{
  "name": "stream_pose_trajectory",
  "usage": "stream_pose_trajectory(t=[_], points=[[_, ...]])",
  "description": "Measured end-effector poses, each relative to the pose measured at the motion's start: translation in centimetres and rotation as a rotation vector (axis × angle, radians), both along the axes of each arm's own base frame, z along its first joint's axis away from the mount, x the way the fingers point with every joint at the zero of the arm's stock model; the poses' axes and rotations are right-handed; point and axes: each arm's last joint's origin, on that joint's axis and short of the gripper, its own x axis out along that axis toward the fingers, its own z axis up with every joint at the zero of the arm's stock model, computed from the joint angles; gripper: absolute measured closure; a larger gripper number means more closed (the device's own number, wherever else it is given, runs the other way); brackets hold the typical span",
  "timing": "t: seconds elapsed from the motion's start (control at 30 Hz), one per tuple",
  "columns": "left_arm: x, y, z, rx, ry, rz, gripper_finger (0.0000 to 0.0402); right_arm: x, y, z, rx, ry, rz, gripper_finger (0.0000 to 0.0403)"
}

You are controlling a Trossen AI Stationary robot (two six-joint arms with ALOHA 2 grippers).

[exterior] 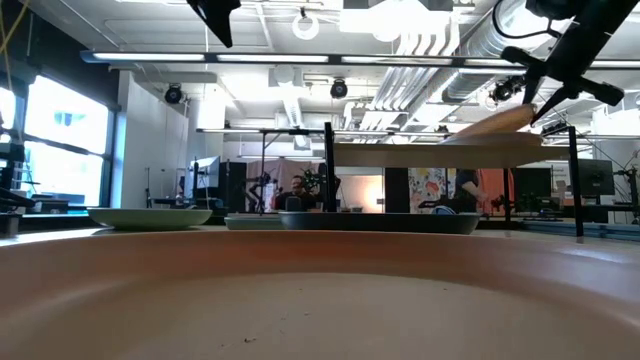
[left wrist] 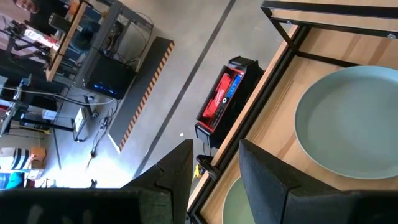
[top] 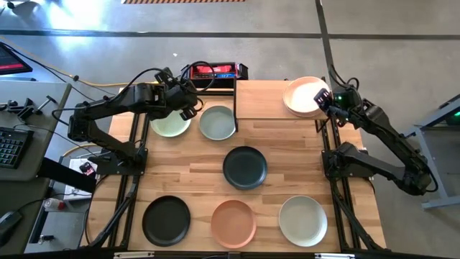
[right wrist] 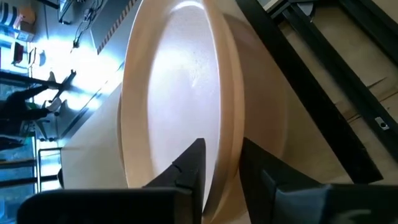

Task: Place and stack plates onto a shelf
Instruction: Stack the orange plate on the light brown plate on the shelf

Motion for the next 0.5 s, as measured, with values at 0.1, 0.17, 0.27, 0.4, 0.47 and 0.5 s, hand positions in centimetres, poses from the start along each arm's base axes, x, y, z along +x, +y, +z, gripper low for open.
stream_pose_trajectory(t=[0.1,0.17,0.27,0.4,0.47,0.5], points=[[0.0,0.0,0.0,0.0,0.0,0.0,0.0284,0.04,0.06,0.03,0.005,-0.005,0.026,0.0332],[0.0,0.0,0.0,0.0,0.0,0.0,0.0284,-0.07,0.23,0.05,0.008,-0.006,0.032,0.0332],[0.0,0.0,0.0,0.0,0.0,0.0,0.0284,-0.34,0.56,-0.04,0.025,0.007,0.031,0.0332],[0.0,0.0,0.0,0.0,-0.001,0.0,0.0284,-0.67,0.97,-0.01,0.029,0.001,0.024,0.0332],[0.0,0.0,0.0,0.0,-0.001,0.0,0.0284,-0.67,0.97,0.07,0.021,-0.004,0.023,0.0331],[0.01,0.0,-0.01,0.0,-0.001,0.0,0.0284,-0.65,0.94,0.09,0.019,-0.006,0.023,0.0331]])
